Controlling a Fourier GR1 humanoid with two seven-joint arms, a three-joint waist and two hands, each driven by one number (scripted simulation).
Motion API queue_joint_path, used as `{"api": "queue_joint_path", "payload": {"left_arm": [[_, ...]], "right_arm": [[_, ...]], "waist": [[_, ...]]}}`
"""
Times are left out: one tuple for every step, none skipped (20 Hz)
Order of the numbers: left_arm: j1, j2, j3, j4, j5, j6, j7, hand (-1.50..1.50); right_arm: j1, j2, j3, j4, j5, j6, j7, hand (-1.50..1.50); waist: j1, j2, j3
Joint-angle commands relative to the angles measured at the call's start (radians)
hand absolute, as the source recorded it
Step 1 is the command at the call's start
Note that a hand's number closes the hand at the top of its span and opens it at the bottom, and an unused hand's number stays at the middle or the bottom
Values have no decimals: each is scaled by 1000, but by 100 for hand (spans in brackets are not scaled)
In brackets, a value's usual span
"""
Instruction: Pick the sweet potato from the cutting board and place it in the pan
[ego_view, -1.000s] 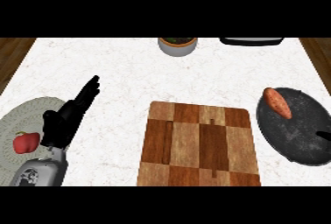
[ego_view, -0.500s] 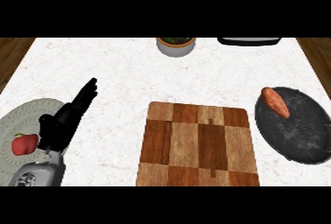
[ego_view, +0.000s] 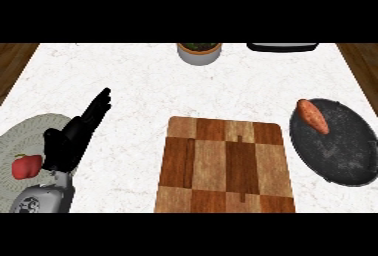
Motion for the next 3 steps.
{"api": "queue_joint_path", "payload": {"left_arm": [[-47, 24, 41, 1, 32, -22, 46, 0], [13, -40, -24, 56, -45, 33, -56, 0], [-2, -7, 11, 12, -13, 13, -9, 0]], "right_arm": [[81, 17, -8, -39, -17, 100, -189, -150], [78, 58, 0, -51, -7, 40, -198, -150], [123, 2, -19, -42, -22, 113, -219, -150]], "waist": [[-6, -1, -1], [-5, 0, -1], [-5, -1, 0]]}}
